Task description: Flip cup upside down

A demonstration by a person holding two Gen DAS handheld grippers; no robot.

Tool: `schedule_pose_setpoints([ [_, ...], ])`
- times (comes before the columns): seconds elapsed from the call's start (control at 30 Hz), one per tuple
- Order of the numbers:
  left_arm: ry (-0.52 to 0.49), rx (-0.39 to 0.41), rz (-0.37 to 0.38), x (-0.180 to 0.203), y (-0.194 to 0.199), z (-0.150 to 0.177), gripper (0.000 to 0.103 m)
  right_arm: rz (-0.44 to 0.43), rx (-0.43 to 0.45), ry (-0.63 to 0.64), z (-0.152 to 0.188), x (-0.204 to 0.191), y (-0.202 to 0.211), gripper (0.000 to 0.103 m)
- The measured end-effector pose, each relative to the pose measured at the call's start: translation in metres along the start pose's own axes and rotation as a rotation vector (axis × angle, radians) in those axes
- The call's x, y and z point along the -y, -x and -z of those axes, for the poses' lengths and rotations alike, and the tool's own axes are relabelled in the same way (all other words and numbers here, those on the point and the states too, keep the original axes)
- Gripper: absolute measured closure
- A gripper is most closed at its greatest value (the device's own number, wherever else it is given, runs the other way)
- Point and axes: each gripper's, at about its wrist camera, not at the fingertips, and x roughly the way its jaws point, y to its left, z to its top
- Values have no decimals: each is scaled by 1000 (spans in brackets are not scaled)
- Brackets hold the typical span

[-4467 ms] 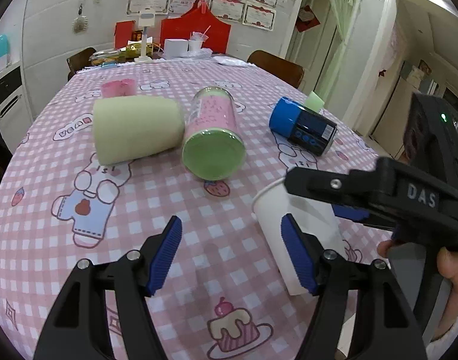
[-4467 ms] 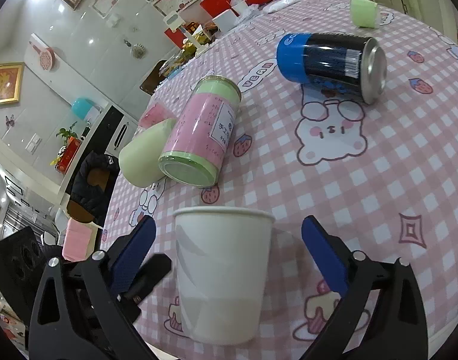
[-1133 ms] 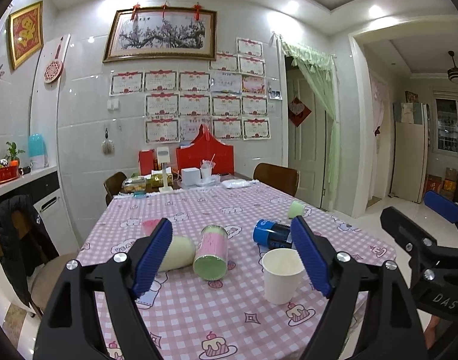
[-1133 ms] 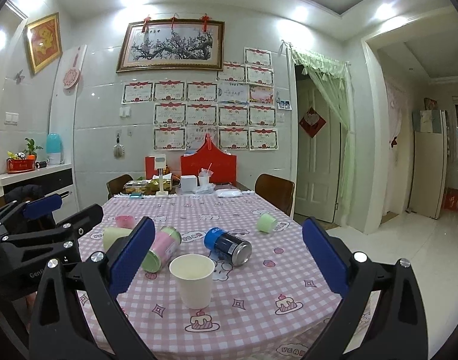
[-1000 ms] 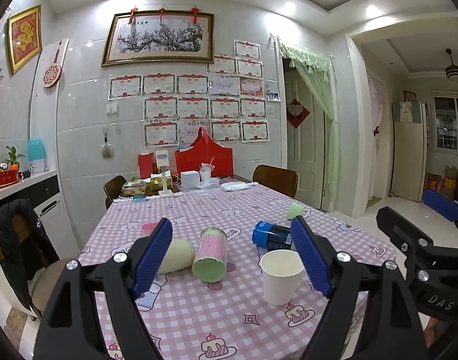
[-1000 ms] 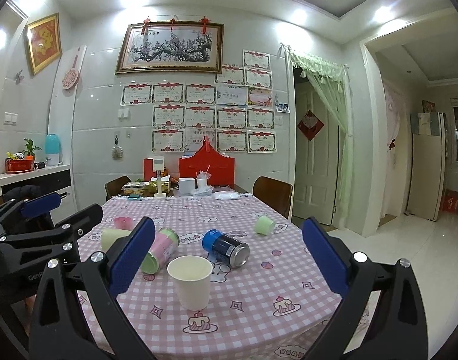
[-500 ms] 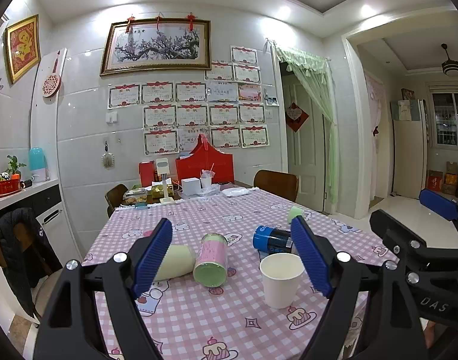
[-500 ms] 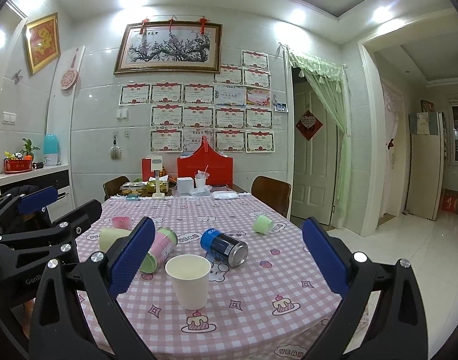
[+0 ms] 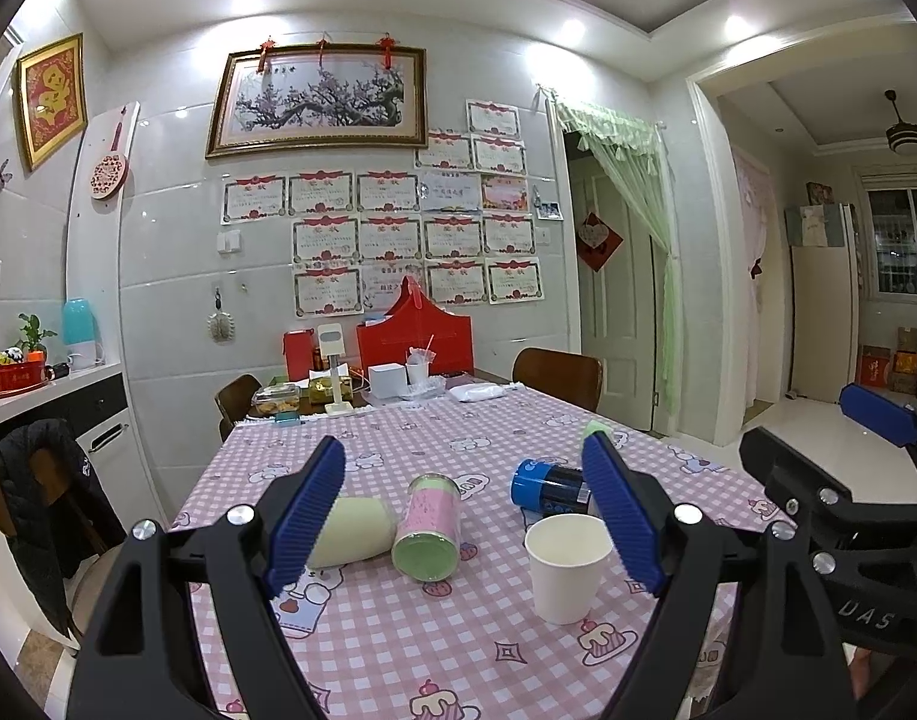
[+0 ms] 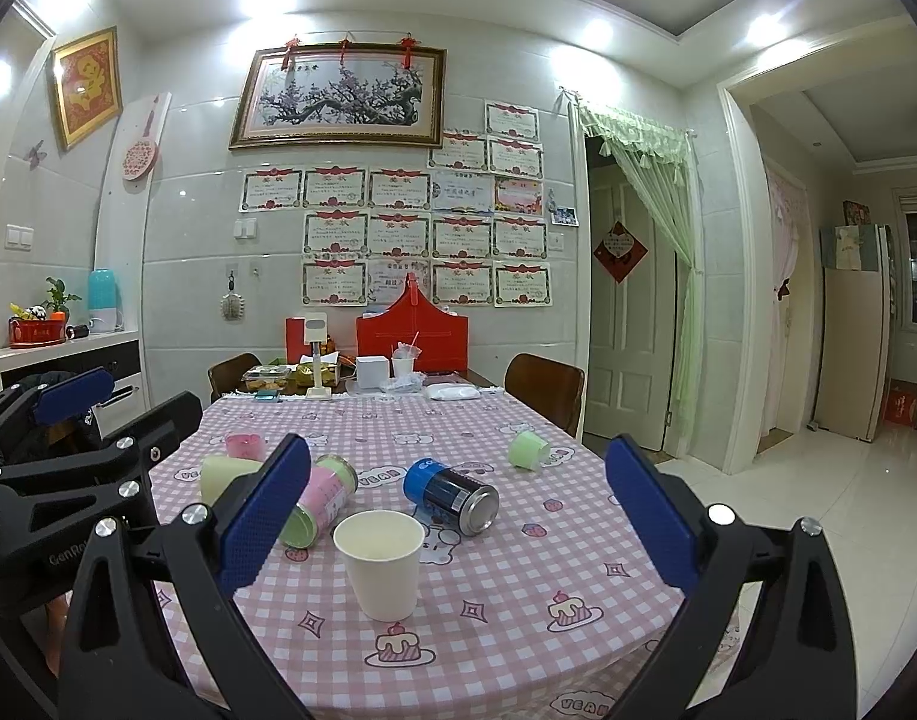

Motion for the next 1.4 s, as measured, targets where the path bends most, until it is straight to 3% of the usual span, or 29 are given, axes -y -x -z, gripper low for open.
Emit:
schedule_pose_setpoints([
  [1.4, -4, 2, -7, -1, -1, 2, 23, -2, -12, -1, 3, -3, -2, 8],
])
